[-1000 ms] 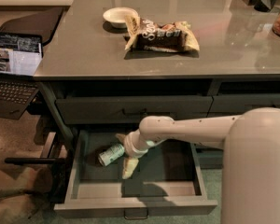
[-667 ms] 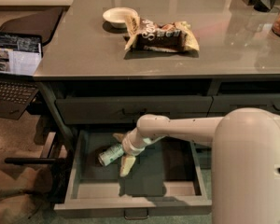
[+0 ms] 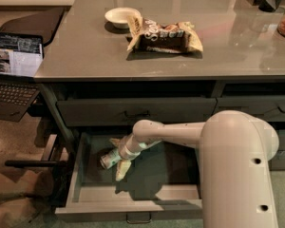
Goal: Pick 7up can from middle drawer and place on counter
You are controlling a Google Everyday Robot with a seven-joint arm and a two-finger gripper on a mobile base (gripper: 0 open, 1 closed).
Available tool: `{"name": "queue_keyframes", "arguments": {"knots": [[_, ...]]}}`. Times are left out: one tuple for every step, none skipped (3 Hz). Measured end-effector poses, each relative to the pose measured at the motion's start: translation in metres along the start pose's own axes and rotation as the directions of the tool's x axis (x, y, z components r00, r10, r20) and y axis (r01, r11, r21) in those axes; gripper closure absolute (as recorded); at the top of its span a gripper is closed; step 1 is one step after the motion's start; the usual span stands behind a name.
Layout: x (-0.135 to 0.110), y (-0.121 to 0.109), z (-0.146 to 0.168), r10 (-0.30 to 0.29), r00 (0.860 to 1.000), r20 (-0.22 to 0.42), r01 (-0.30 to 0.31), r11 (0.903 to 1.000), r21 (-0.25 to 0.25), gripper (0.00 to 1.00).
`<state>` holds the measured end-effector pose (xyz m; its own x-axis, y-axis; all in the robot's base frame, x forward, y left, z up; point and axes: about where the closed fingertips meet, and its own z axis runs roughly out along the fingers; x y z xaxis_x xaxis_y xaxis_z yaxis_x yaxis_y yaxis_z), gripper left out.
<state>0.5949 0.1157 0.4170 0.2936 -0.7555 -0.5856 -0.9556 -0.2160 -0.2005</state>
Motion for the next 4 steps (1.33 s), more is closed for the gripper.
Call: {"name": "queue_keyframes", "arguments": {"knots": [[-0.003,-0.006,0.015,0.003,1.000,0.003,-0.003,0.9997,0.024,0.00],[-0.002,-0.012,0.027,0.014,1.000,0.002,-0.014,0.9992,0.038,0.00],[0.002,-0.016,0.036,0.035,0.999,-0.002,-0.035,0.9984,0.043,0.00],[0.014,-0.017,0.044,0.067,0.998,-0.014,-0.066,0.9968,0.045,0.19]]}}
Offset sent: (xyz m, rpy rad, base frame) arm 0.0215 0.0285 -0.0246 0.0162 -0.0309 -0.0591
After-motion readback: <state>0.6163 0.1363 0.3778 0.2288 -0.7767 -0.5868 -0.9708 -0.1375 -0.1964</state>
